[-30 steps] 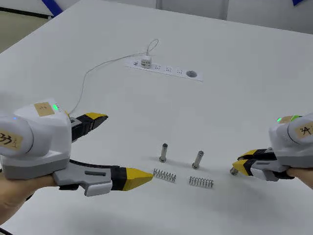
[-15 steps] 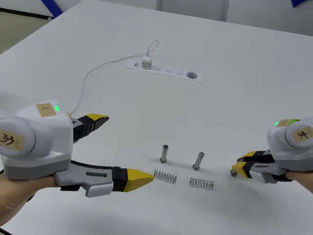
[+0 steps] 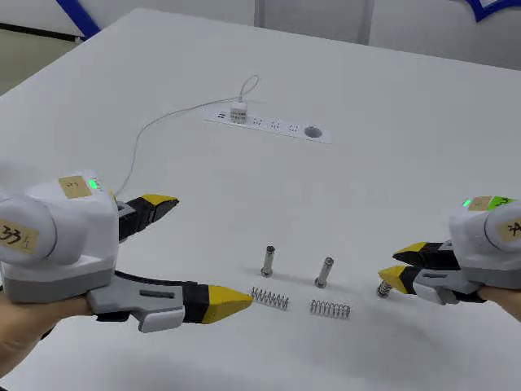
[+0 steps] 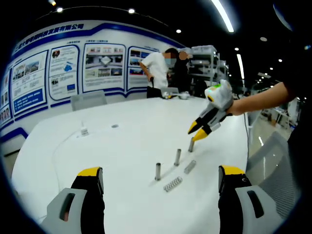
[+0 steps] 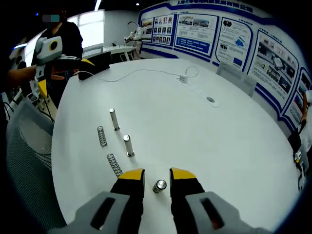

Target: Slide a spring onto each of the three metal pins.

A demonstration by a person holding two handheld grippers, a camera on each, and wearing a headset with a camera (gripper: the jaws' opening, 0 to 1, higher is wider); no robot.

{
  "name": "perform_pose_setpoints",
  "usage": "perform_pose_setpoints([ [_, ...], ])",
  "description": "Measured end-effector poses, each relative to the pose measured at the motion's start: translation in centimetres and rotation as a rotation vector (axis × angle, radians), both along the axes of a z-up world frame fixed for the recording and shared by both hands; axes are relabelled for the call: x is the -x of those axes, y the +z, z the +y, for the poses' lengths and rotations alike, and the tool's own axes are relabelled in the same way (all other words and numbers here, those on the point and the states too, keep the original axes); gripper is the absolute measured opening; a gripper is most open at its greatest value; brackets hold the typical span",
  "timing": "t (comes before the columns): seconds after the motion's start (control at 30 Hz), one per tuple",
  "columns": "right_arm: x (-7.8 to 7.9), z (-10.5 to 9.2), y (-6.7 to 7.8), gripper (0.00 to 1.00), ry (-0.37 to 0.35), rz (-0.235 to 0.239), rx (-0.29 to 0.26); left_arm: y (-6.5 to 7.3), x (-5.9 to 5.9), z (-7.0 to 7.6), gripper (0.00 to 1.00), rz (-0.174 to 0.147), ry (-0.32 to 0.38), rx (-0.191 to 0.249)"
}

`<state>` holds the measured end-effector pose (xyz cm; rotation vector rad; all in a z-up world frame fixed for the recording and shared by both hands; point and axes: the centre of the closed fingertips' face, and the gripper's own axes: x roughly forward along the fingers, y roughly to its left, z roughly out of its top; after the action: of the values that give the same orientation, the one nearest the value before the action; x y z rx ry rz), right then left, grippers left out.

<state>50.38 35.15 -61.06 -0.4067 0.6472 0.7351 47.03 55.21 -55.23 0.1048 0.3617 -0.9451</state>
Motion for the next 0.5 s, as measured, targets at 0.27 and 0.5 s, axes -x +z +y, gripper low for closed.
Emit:
perform_pose_setpoints([
  [0.27,2.5,3.6,0.5,0.21,0.155,-0.014,-0.008,0.1,0.3,-0.6,1.00,-0.002,-0.019,-0.003],
  [0.5,3.3,4.9,-1.3,0.21,0.197,0.023,0.003,0.3,0.3,-0.4,1.00,-0.002,-0.018,0.003],
])
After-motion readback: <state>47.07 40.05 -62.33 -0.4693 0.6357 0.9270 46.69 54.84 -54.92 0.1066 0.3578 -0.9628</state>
